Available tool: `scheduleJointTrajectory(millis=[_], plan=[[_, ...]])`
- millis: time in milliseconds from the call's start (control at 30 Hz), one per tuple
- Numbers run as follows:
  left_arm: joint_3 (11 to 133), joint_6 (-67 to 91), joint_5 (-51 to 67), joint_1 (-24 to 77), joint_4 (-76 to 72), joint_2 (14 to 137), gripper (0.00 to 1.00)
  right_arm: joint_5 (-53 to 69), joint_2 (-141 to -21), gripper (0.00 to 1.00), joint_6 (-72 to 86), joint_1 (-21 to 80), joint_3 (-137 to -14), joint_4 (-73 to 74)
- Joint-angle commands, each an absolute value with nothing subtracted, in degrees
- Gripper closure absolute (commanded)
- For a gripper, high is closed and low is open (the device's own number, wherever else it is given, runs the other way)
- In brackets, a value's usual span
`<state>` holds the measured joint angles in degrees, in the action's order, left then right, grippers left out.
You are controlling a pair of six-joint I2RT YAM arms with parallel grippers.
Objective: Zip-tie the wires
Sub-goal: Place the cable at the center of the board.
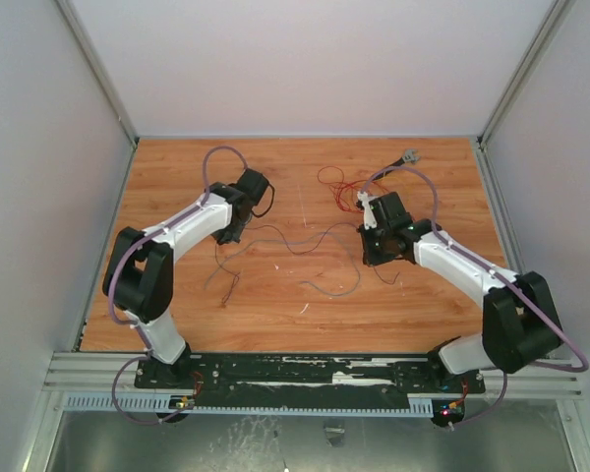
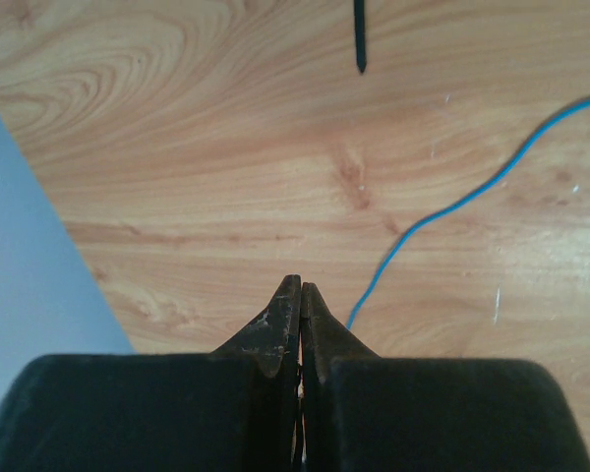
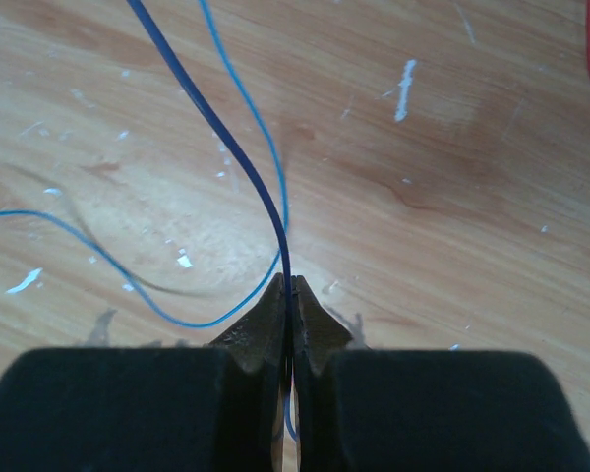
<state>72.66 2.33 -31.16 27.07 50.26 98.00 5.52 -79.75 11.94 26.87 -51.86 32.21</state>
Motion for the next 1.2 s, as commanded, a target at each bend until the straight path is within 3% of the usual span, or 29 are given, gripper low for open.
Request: scheduleJointTrajectory(millis=[0, 367, 567, 800, 1000, 1167], plan=[[75.14, 0.72, -30.4, 26.69, 46.76, 101.68, 1.0, -0.13, -83.01, 1.0, 11.73, 26.04, -51.48, 30.73], [73.63, -0.06, -34.12, 23.33, 46.47, 105.56, 0.95, -7.99, -84.57, 1.0, 9.12, 14.74, -51.84, 33.49], [70.94, -0.79, -34.79, 21.33, 46.45, 105.78, 0.92, -9.99, -85.86, 1.0, 8.75, 13.47, -51.79, 34.06], [67.41, -1.9, -35.9, 18.38, 46.7, 104.19, 0.79, -12.84, -88.04, 1.0, 8.81, 12.15, -51.85, 34.09], [69.66, -2.33, -37.52, 17.14, 46.8, 104.31, 0.54, -12.14, -88.71, 1.0, 8.57, 12.14, -51.9, 35.25], [73.65, -2.63, -38.35, 16.13, 47.79, 107.38, 0.52, -12.8, -89.41, 1.0, 8.7, 11.98, -52.03, 35.85]])
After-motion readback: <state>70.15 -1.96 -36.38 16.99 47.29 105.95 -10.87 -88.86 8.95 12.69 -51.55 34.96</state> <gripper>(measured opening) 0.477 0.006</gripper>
